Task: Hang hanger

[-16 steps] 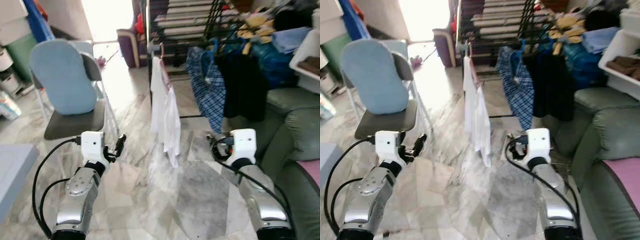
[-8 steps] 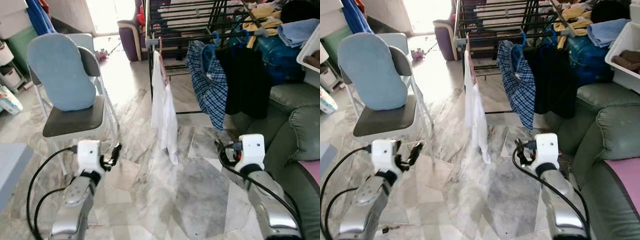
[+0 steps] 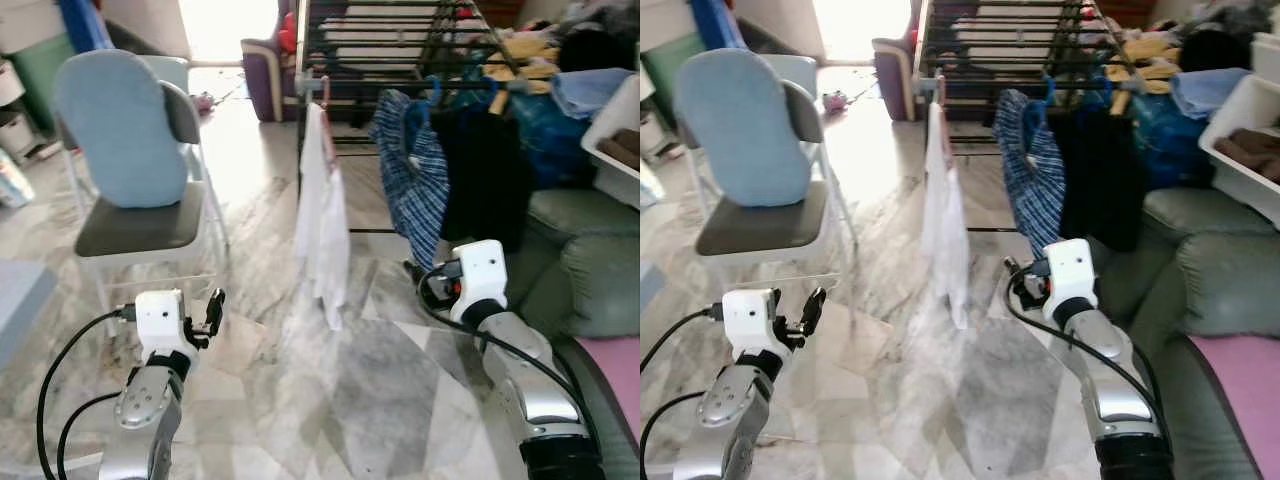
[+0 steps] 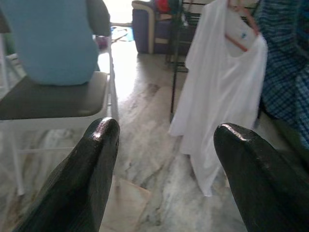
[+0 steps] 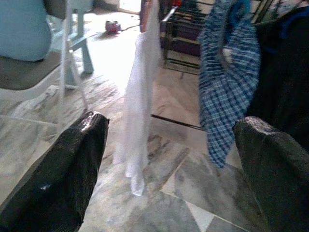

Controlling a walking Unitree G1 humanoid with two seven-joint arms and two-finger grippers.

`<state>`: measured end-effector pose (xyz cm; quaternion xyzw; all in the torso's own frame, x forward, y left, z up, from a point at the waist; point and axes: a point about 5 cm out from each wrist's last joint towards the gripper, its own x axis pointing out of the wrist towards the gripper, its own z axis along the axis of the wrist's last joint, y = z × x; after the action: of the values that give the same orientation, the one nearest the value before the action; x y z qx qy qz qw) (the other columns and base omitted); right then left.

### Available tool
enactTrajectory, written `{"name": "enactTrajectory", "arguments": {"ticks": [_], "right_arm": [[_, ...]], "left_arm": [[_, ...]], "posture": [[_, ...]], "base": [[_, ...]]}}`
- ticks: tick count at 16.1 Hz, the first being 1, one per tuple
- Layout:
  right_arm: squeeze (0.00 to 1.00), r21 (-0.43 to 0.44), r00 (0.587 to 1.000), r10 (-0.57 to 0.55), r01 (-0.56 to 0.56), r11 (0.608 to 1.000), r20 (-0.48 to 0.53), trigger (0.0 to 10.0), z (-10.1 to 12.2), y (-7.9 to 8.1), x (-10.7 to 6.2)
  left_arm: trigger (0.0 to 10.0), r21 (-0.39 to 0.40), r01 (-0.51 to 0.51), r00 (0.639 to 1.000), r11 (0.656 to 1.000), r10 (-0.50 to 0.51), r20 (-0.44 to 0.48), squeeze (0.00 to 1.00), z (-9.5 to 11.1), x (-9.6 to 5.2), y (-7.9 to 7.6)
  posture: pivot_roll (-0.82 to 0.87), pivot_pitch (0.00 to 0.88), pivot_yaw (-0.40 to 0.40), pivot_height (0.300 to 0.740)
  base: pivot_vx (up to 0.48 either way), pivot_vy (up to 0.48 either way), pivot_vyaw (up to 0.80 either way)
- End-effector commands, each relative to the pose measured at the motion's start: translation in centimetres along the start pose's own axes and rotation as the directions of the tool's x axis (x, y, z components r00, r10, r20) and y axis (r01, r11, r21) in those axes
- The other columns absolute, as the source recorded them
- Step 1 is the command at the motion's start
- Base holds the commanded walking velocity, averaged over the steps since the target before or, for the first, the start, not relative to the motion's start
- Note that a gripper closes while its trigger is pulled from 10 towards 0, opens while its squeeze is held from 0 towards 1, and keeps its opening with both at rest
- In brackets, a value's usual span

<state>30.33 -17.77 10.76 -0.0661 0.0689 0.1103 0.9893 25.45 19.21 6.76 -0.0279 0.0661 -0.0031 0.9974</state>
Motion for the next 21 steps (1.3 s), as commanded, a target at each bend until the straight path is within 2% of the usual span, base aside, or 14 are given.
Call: {"name": "enactTrajectory", "arguments": {"ticks": [1,5,10,14,21], "right_arm": [[0.0,0.001,1.0,0.001,0.0,1.0,-0.013,10.0,-0.4,0.0,-0.1],[0.0,0.025,0.999,-0.035,0.036,0.999,-0.016,10.0,-1.1,-0.1,-0.9],[0.0,0.055,0.997,-0.081,0.082,0.995,-0.014,10.0,-1.2,-0.8,-1.6],[0.0,0.052,0.997,-0.08,0.081,0.995,-0.017,10.0,-1.3,-0.7,-1.7],[0.0,0.044,0.995,-0.097,0.098,0.994,-0.012,10.0,-1.1,-1.2,-1.7]], "left_arm": [[10.0,0.013,-0.016,1.0,1.0,0.016,0.019,0.0,0.4,-0.1,0.3],[10.0,0.034,0.009,1.0,0.999,-0.009,0.015,0.0,0.8,0.6,0.5],[10.0,0.042,0.024,1.0,0.999,-0.024,0.013,0.0,1.0,0.9,0.3],[10.0,0.046,0.028,1.0,0.999,-0.028,0.007,0.0,1.0,0.8,0.3],[10.0,0.039,0.068,0.997,0.997,-0.069,0.032,0.0,1.6,1.3,0.4]], "posture": [[-0.14,0.0,-0.02,0.731],[-0.16,0.0,0.024,0.731],[-0.17,0.0,0.034,0.731],[-0.17,0.0,0.036,0.731],[-0.18,0.0,0.046,0.731]], "base": [[0.0,0.0,0.0],[0.0,0.0,0.0],[-0.049,0.0,0.0],[-0.226,0.0,0.0],[0.0,0.0,0.0]]}}
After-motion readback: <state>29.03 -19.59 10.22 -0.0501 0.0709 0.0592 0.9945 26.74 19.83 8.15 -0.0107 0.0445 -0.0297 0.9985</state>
